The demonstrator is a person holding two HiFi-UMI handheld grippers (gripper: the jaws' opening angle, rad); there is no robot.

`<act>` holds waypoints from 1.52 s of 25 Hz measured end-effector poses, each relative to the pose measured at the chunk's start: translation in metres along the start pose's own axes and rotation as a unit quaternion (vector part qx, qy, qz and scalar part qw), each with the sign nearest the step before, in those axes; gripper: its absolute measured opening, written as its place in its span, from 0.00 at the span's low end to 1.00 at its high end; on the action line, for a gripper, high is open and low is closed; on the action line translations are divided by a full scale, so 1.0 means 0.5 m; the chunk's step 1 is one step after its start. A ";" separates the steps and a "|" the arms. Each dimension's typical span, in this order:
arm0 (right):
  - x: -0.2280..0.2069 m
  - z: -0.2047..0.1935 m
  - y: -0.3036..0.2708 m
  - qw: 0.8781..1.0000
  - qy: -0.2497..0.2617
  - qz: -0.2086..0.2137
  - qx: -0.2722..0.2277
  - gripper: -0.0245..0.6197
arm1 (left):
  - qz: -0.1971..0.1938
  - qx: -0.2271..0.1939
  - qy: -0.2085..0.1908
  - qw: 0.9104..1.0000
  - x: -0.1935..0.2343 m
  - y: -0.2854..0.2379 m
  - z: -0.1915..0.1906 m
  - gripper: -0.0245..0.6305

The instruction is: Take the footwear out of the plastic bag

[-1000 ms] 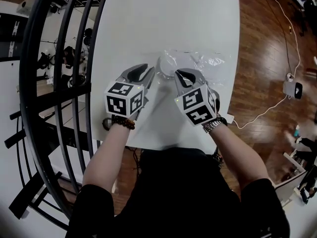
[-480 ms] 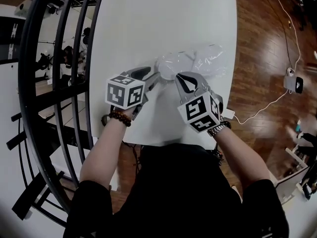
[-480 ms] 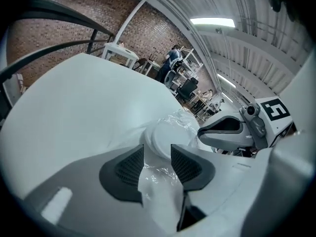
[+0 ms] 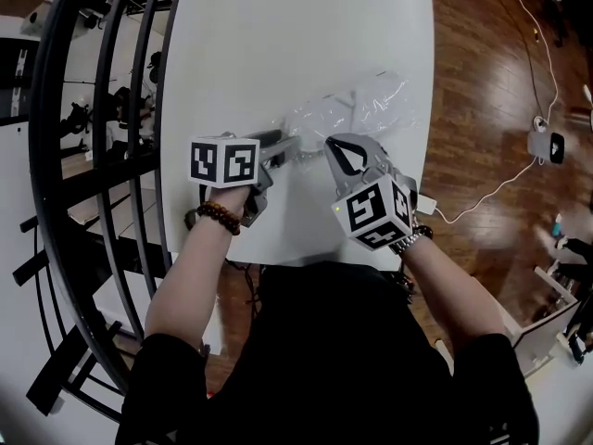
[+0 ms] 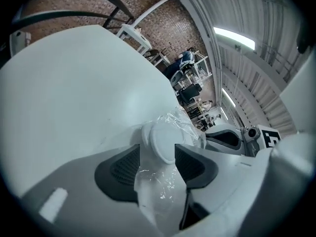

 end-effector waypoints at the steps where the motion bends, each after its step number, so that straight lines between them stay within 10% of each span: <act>1: 0.000 0.001 0.003 1.000 0.001 -0.001 -0.001 0.03 | -0.003 0.001 0.014 1.000 0.000 0.000 -0.004 0.41; 11: 0.008 0.004 0.011 1.000 0.013 0.005 -0.011 0.03 | -0.028 0.006 0.080 0.996 -0.009 -0.026 -0.017 0.40; 31: -0.068 -0.015 0.045 0.997 -0.064 0.026 -0.035 0.21 | -0.036 -0.016 0.073 0.997 0.010 -0.007 -0.007 0.18; 38: -0.232 -0.115 0.053 0.989 -0.140 -0.052 0.003 0.21 | -0.040 -0.014 0.071 0.997 0.033 0.016 -0.010 0.18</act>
Point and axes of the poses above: the fingertips, and each gripper's own axes: y backward along the fingers, x to its left, z out of its top, the point moved 2 cm from there along y, backward along the fingers, and after that the axes turned 3 degrees about -x, right-handed, at the moved point
